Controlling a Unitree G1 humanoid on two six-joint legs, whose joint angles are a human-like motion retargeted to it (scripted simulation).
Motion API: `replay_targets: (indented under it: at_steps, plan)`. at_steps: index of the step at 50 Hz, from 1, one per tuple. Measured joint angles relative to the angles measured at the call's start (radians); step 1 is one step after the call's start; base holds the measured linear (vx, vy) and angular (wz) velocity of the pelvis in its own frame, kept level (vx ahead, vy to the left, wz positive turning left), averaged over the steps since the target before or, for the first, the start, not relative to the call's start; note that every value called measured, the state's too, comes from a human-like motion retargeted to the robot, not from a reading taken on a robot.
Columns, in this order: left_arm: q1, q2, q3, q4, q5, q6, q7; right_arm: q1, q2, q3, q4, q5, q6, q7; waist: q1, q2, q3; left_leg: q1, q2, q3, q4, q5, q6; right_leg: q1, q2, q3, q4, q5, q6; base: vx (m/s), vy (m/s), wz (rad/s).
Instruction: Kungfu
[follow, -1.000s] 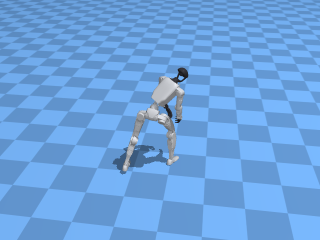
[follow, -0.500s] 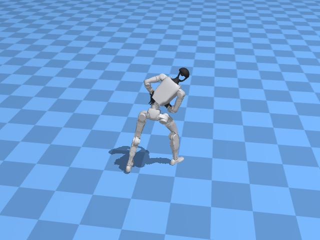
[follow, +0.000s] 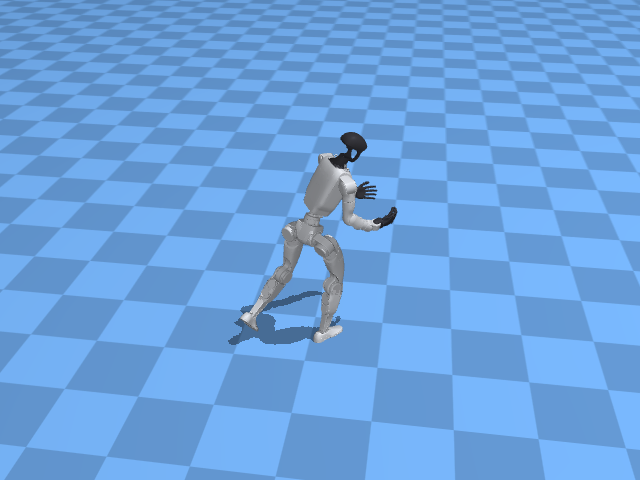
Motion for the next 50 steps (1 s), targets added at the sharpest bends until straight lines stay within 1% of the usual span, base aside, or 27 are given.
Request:
replay_targets:
  at_steps: [2,5,8,10,12,15,17,20,23,25,26,27,28,30,32,33,35,37,40,41,42,43,45,47,50]
  plan:
    - [-0.053,-0.021,-0.020,0.000,-0.093,0.008,-0.044,0.009,-0.009,-0.061,-0.039,0.044,0.006,-0.005,-0.009,-0.025,-0.009,-0.062,-0.004,0.015,0.084,-0.092,-0.011,0.075,0.039,0.021,-0.046,0.006,0.006,0.45,-0.44,-1.53]
    - [-0.107,-0.042,-0.051,-0.018,-0.186,0.008,-0.087,0.024,-0.020,-0.136,-0.121,0.094,-0.001,-0.032,-0.008,-0.063,-0.028,-0.144,0.026,0.087,0.115,-0.230,0.053,0.193,0.102,0.060,-0.126,0.023,0.014,0.50,-0.41,-1.82]
    - [-0.140,-0.037,-0.087,-0.055,-0.238,0.010,-0.116,0.047,-0.032,-0.203,-0.235,0.126,0.001,-0.041,0.000,-0.095,-0.043,-0.209,0.044,0.134,0.042,-0.315,0.084,0.302,0.166,0.116,-0.196,0.042,0.012,0.56,-0.35,-2.23]
    - [-0.155,-0.031,-0.107,-0.085,-0.261,0.019,-0.133,0.065,-0.038,-0.235,-0.316,0.145,0.005,-0.047,0.009,-0.111,-0.048,-0.243,0.039,0.130,-0.048,-0.335,0.081,0.367,0.214,0.171,-0.227,0.049,0.002,0.59,-0.27,-2.49]
    - [-0.164,-0.024,-0.126,-0.116,-0.281,0.030,-0.149,0.086,-0.043,-0.258,-0.392,0.164,0.003,-0.065,0.020,-0.123,-0.053,-0.266,0.036,0.106,-0.170,-0.325,0.084,0.426,0.266,0.253,-0.246,0.049,-0.014,0.59,-0.22,-2.59]
    - [-0.165,-0.023,-0.159,-0.159,-0.309,0.050,-0.178,0.121,-0.053,-0.279,-0.495,0.204,-0.024,-0.108,0.036,-0.132,-0.062,-0.291,0.052,0.045,-0.370,-0.299,0.093,0.501,0.337,0.396,-0.249,0.033,-0.032,0.63,-0.15,-2.62]
    - [-0.158,-0.023,-0.184,-0.181,-0.332,0.063,-0.198,0.144,-0.056,-0.282,-0.555,0.240,-0.048,-0.138,0.039,-0.134,-0.066,-0.301,0.076,-0.015,-0.492,-0.285,0.098,0.534,0.374,0.487,-0.226,0.011,-0.033,0.55,-0.06,-2.65]
    - [-0.142,-0.011,-0.219,-0.206,-0.383,0.093,-0.234,0.180,-0.047,-0.269,-0.638,0.297,-0.083,-0.172,0.044,-0.144,-0.065,-0.261,0.120,-0.087,-0.661,-0.293,0.085,0.577,0.414,0.627,-0.161,-0.027,-0.014,0.61,0.12,-2.78]
    - [-0.120,-0.026,-0.257,-0.213,-0.434,0.143,-0.296,0.222,-0.017,-0.245,-0.708,0.349,-0.098,-0.187,0.016,-0.143,-0.053,-0.204,0.171,-0.038,-0.710,-0.308,0.085,0.629,0.429,0.721,-0.104,-0.071,-0.009,0.63,0.34,-2.16]
    - [-0.105,-0.060,-0.276,-0.209,-0.475,0.187,-0.351,0.262,0.004,-0.229,-0.761,0.395,-0.109,-0.193,-0.022,-0.129,-0.045,-0.187,0.194,0.011,-0.659,-0.313,0.082,0.660,0.421,0.751,-0.088,-0.096,-0.005,0.64,0.50,-1.57]
    - [-0.096,-0.088,-0.291,-0.205,-0.499,0.209,-0.373,0.286,0.012,-0.222,-0.790,0.419,-0.119,-0.193,-0.035,-0.119,-0.042,-0.171,0.200,0.034,-0.635,-0.297,0.065,0.672,0.410,0.760,-0.082,-0.105,0.003,0.56,0.50,-1.52]
    - [-0.086,-0.116,-0.308,-0.203,-0.523,0.228,-0.393,0.313,0.020,-0.218,-0.819,0.444,-0.130,-0.193,-0.050,-0.107,-0.039,-0.157,0.209,0.058,-0.613,-0.266,0.045,0.683,0.400,0.764,-0.078,-0.109,0.015,0.62,0.56,-1.40]
    - [-0.074,-0.145,-0.331,-0.201,-0.549,0.246,-0.412,0.342,0.026,-0.216,-0.848,0.468,-0.142,-0.192,-0.069,-0.091,-0.035,-0.149,0.221,0.081,-0.591,-0.202,0.018,0.691,0.390,0.757,-0.079,-0.103,0.031,0.73,0.64,-1.26]
    - [-0.040,-0.193,-0.380,-0.207,-0.589,0.271,-0.451,0.412,0.045,-0.217,-0.910,0.517,-0.171,-0.171,-0.103,-0.062,-0.035,-0.198,0.254,0.110,-0.471,-0.166,-0.027,0.683,0.344,0.715,-0.092,-0.067,0.100,0.68,0.65,-1.46]
    - [-0.021,-0.217,-0.407,-0.225,-0.591,0.278,-0.471,0.445,0.081,-0.190,-0.941,0.514,-0.202,-0.156,-0.077,-0.075,-0.024,-0.191,0.249,0.157,-0.395,-0.205,-0.018,0.661,0.239,0.669,-0.104,-0.034,0.212,0.27,0.68,-2.19]
    - [-0.014,-0.220,-0.425,-0.235,-0.586,0.275,-0.477,0.459,0.099,-0.181,-0.950,0.504,-0.213,-0.153,-0.083,-0.069,-0.012,-0.195,0.259,0.193,-0.360,-0.239,-0.009,0.649,0.199,0.595,-0.125,-0.013,0.264,0.13,0.73,-1.67]
    - [0.006,-0.217,-0.449,-0.260,-0.562,0.253,-0.479,0.475,0.117,-0.160,-0.957,0.479,-0.234,-0.157,-0.097,-0.056,0.001,-0.210,0.279,0.250,-0.278,-0.312,0.003,0.618,0.118,0.410,-0.165,0.023,0.335,0.14,0.68,-1.42]
    - [0.031,-0.204,-0.457,-0.286,-0.538,0.229,-0.470,0.487,0.109,-0.133,-0.958,0.463,-0.241,-0.162,-0.076,-0.059,-0.007,-0.205,0.277,0.286,-0.229,-0.356,0.007,0.587,0.038,0.242,-0.194,0.057,0.350,0.16,0.47,-1.91]
    - [0.058,-0.175,-0.456,-0.335,-0.529,0.206,-0.460,0.488,0.082,-0.105,-0.962,0.442,-0.236,-0.155,-0.037,-0.072,-0.029,-0.196,0.281,0.343,-0.185,-0.402,0.002,0.563,-0.057,0.008,-0.240,0.071,0.331,0.13,0.38,-1.61]
    - [0.063,-0.162,-0.450,-0.355,-0.527,0.203,-0.461,0.484,0.075,-0.103,-0.964,0.439,-0.231,-0.149,-0.028,-0.075,-0.037,-0.198,0.279,0.353,-0.174,-0.415,0.004,0.566,-0.074,-0.047,-0.259,0.067,0.312,0.09,0.31,-0.95]
    - [0.067,-0.148,-0.443,-0.376,-0.527,0.201,-0.463,0.478,0.067,-0.102,-0.967,0.435,-0.228,-0.145,-0.022,-0.079,-0.043,-0.204,0.274,0.358,-0.162,-0.427,0.007,0.569,-0.086,-0.081,-0.278,0.067,0.299,0.08,0.24,-0.42]
    - [0.070,-0.133,-0.433,-0.398,-0.527,0.199,-0.466,0.471,0.058,-0.103,-0.969,0.431,-0.227,-0.144,-0.022,-0.084,-0.048,-0.215,0.263,0.352,-0.148,-0.436,0.011,0.574,-0.092,-0.076,-0.299,0.076,0.294,0.07,0.20,-0.16]
    - [0.075,-0.104,-0.412,-0.434,-0.523,0.192,-0.469,0.453,0.036,-0.109,-0.971,0.412,-0.235,-0.154,0.001,-0.092,-0.057,-0.236,0.248,0.341,-0.124,-0.450,0.017,0.586,-0.106,-0.057,-0.328,0.083,0.315,0.06,0.20,0.11]
    - [0.077,-0.071,-0.392,-0.461,-0.507,0.173,-0.465,0.428,0.011,-0.112,-0.965,0.368,-0.247,-0.175,0.018,-0.097,-0.062,-0.258,0.227,0.314,-0.117,-0.448,0.024,0.601,-0.099,-0.044,-0.339,0.081,0.310,0.01,0.17,0.69]
    - [0.086,0.007,-0.338,-0.500,-0.461,0.135,-0.461,0.369,-0.027,-0.077,-0.950,0.283,-0.254,-0.223,0.061,-0.101,-0.077,-0.294,0.205,0.285,-0.113,-0.443,0.035,0.639,-0.102,-0.150,-0.366,0.073,0.294,0.00,0.19,0.99]
